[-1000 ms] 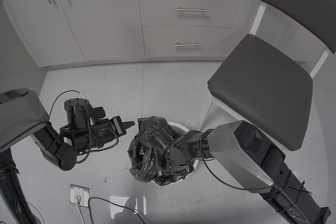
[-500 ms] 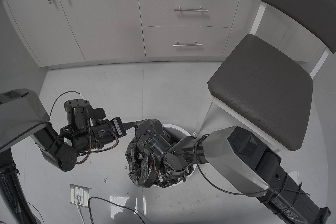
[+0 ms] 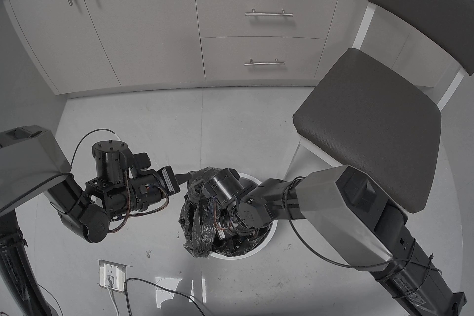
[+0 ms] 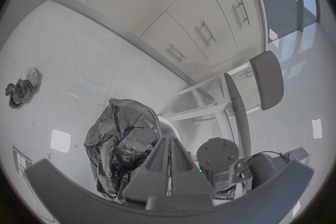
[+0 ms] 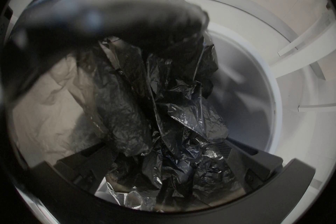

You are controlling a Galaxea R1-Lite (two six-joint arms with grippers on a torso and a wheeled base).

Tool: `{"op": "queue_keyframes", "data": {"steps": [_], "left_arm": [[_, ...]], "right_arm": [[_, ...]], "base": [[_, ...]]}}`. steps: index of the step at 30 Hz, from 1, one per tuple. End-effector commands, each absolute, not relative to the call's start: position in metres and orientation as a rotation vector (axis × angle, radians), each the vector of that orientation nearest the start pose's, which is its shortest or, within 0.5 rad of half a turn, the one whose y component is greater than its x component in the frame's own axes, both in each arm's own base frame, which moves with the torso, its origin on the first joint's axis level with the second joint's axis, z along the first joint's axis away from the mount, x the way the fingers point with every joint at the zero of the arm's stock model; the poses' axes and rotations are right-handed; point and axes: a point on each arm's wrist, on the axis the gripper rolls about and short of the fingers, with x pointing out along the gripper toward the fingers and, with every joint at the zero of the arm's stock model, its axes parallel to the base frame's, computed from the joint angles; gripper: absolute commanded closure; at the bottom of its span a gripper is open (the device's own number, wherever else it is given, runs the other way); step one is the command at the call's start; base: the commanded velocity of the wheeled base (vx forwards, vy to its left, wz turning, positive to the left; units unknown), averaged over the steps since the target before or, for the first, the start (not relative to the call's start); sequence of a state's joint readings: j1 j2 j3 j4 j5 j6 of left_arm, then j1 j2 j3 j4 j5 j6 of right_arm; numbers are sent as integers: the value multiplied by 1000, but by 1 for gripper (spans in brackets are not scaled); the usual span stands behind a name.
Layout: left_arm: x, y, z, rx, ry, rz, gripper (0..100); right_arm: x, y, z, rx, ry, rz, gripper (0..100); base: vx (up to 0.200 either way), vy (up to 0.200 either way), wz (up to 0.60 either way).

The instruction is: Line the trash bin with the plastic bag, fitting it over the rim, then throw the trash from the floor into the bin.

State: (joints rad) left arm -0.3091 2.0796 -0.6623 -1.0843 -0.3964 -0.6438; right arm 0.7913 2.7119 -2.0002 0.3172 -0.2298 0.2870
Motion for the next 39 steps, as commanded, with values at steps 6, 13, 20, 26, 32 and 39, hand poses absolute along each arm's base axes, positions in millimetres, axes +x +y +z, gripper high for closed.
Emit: {"op": "queue_keyframes", "data": {"steps": [6,13,20,26,32,39], "left_arm": [[317,-117,72,-623,538,-587,100],[311,-120,72,-621,522,-608,100],[310,-120,72,-622,523,-610,100],[309,-120,70,-622,529,-608,100],[310,-120,71,-620,527,-609,100],[310,-121,68,-620,535,-608,100]], "right_arm": [[349,351,28,-318,965,389,0],[339,329,55,-467,1048,327,0],[335,330,69,-385,1042,312,0],[335,330,66,-32,1186,297,0],[338,332,54,46,1237,282,0],[336,340,46,90,1266,344,0]], "base": [[0,0,0],[0,0,0],[0,0,0],[0,0,0],[0,0,0],[0,0,0]]}}
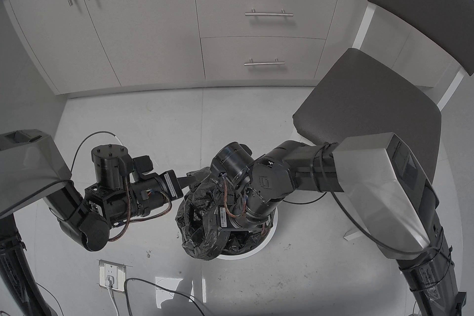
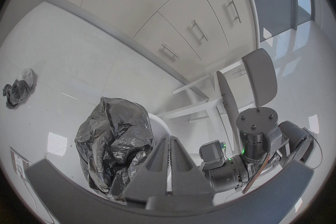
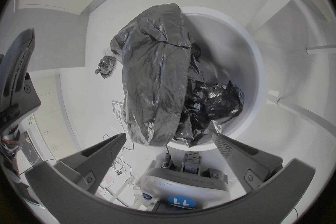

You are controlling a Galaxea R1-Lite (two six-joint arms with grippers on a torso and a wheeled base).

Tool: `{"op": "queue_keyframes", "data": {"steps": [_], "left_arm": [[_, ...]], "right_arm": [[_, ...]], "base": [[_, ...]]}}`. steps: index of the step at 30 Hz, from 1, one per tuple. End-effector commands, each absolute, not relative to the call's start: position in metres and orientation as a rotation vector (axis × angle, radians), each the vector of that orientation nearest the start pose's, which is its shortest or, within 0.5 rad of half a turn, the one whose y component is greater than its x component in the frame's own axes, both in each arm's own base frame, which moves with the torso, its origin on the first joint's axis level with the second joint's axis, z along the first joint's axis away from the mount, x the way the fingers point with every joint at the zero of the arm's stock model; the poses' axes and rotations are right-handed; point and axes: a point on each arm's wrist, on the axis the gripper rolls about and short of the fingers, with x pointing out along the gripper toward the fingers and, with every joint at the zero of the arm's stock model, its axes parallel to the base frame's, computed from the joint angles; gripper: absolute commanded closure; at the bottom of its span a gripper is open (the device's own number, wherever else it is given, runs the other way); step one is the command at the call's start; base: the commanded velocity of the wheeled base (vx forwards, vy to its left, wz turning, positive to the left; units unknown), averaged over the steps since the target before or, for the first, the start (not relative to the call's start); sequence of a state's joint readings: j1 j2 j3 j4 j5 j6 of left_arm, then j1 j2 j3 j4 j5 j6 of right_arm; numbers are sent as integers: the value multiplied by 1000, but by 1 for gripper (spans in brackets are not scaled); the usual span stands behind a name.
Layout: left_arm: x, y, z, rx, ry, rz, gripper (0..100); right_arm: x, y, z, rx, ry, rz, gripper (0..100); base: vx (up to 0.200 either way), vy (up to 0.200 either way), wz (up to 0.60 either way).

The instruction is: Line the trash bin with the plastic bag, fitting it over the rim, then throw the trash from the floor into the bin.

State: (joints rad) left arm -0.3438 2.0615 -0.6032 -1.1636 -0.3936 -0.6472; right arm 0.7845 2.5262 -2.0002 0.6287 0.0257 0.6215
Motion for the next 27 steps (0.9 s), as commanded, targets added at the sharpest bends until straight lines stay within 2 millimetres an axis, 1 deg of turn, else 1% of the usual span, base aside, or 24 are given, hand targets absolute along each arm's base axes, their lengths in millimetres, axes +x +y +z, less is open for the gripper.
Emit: {"op": "queue_keyframes", "data": {"steps": [1,2,6,7,9,16,21,22,27], "left_arm": [[310,-121,68,-620,535,-608,100],[310,-121,68,-620,535,-608,100],[310,-120,68,-620,533,-607,100],[310,-120,68,-619,534,-607,100],[310,-120,68,-619,536,-606,100],[308,-119,65,-617,549,-601,100],[307,-120,65,-617,548,-603,100],[307,-120,65,-617,548,-603,100],[306,-119,66,-617,547,-602,100]], "right_arm": [[336,340,45,90,1266,344,0],[338,343,40,96,1255,349,0],[339,345,32,93,1252,352,0],[341,346,27,90,1244,358,0],[344,346,24,97,1229,361,0],[344,353,22,108,1197,389,0],[344,355,18,67,1179,404,0],[344,355,18,68,1175,405,100],[344,356,18,68,1171,409,100]], "base": [[0,0,0],[0,0,0],[0,0,0],[0,0,0],[0,0,0],[0,0,0],[0,0,0],[0,0,0],[0,0,0]]}}
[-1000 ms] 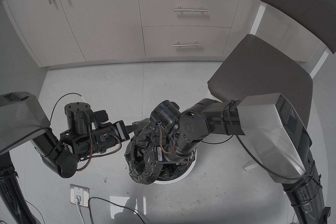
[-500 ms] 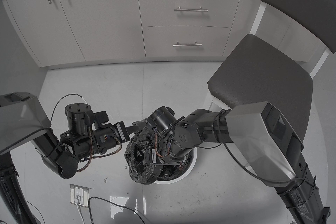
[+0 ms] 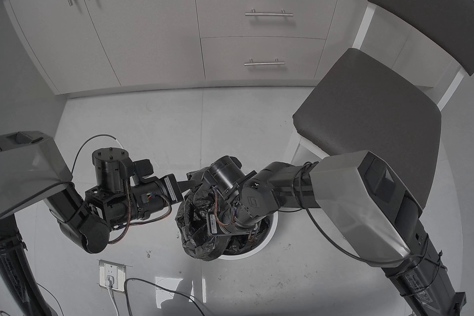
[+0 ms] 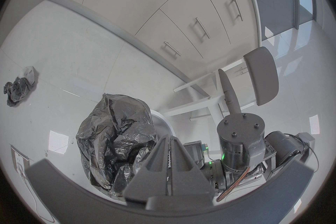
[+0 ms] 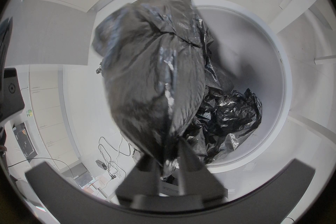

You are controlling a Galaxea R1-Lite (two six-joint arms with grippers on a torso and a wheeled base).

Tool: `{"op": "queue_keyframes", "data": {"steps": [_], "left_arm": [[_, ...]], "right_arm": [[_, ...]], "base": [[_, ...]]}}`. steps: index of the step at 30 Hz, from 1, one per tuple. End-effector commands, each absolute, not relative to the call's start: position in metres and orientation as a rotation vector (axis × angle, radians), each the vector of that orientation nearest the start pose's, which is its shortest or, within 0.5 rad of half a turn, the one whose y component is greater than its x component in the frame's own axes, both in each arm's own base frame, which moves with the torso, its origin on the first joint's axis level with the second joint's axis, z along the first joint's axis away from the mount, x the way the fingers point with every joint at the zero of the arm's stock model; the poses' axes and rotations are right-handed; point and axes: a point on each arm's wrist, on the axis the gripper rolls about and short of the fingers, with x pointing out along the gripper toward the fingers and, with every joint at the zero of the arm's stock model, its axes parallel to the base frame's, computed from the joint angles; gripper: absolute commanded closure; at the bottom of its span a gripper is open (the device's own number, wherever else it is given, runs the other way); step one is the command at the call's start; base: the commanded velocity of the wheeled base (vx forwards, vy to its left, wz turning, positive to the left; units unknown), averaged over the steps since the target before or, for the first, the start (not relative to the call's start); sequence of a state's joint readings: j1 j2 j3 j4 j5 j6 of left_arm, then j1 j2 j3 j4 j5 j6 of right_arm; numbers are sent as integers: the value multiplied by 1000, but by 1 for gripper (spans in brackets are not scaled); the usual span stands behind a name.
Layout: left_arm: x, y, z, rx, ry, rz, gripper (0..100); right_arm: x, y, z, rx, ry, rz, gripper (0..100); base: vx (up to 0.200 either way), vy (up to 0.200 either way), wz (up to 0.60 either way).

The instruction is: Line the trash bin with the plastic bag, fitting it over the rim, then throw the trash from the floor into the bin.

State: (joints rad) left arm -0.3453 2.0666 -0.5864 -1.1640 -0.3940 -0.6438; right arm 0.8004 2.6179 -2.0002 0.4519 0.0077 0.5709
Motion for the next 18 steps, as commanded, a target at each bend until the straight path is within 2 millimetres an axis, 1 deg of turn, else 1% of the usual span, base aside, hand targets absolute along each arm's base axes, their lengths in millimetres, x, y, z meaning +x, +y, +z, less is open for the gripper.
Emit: {"op": "queue_keyframes", "data": {"steps": [1,5,9,11,12,13,15,18], "left_arm": [[306,-119,65,-617,550,-601,100],[304,-117,65,-618,541,-603,100],[304,-117,65,-622,521,-608,100],[304,-117,64,-622,522,-607,100],[304,-117,64,-622,522,-607,100],[304,-117,65,-622,521,-608,100],[304,-116,64,-623,522,-606,100],[304,-116,65,-623,519,-604,100]], "right_arm": [[344,356,18,68,1171,409,100],[343,357,19,67,1168,412,100],[341,355,26,55,1168,400,100],[340,351,31,25,1174,379,100],[340,350,31,21,1176,377,100],[337,346,33,-38,1187,343,100],[337,342,34,-74,1183,311,100],[337,340,39,-95,1170,288,100]], "base": [[0,0,0],[0,0,0],[0,0,0],[0,0,0],[0,0,0],[0,0,0],[0,0,0],[0,0,0]]}}
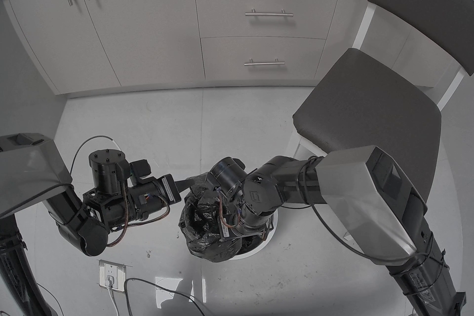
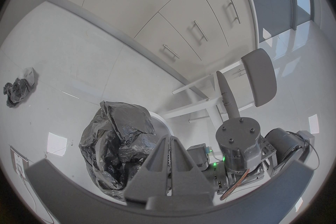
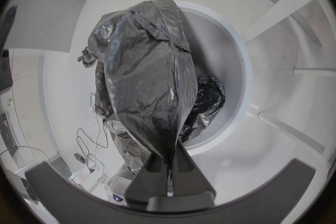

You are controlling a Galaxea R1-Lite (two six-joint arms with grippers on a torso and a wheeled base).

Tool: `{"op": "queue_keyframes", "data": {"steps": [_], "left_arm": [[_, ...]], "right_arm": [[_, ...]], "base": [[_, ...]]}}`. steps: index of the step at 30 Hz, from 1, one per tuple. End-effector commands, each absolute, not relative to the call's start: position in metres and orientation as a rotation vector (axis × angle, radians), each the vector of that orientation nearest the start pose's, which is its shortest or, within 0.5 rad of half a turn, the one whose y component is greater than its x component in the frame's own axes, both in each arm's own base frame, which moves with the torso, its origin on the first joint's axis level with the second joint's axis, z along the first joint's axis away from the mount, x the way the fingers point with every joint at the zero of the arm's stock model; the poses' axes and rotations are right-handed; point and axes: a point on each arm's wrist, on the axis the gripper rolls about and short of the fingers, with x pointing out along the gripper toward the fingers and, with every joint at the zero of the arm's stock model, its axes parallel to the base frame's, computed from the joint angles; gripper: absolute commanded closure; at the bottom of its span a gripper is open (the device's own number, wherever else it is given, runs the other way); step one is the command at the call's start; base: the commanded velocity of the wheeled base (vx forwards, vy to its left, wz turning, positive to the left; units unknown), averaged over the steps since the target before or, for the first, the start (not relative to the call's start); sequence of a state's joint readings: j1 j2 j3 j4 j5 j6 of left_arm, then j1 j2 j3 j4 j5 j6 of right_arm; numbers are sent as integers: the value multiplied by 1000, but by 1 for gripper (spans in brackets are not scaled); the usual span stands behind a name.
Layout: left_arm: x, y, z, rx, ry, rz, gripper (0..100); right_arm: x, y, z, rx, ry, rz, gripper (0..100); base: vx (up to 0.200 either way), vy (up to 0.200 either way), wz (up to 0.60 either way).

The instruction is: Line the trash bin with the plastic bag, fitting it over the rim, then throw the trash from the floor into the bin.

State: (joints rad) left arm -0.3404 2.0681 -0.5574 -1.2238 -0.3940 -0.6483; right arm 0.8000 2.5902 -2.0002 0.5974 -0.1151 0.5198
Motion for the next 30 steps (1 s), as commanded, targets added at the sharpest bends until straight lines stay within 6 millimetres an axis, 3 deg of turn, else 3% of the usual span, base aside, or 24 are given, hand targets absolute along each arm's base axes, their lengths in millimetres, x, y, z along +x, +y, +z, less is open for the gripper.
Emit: {"op": "queue_keyframes", "data": {"steps": [1,14,30], "left_arm": [[304,-116,65,-623,519,-604,100],[304,-110,62,-624,524,-587,100],[305,-110,55,-624,542,-579,100]], "right_arm": [[337,340,39,-95,1170,288,100],[356,314,21,-322,1163,234,100],[377,299,9,-396,1109,207,100]], "base": [[0,0,0],[0,0,0],[0,0,0]]}}
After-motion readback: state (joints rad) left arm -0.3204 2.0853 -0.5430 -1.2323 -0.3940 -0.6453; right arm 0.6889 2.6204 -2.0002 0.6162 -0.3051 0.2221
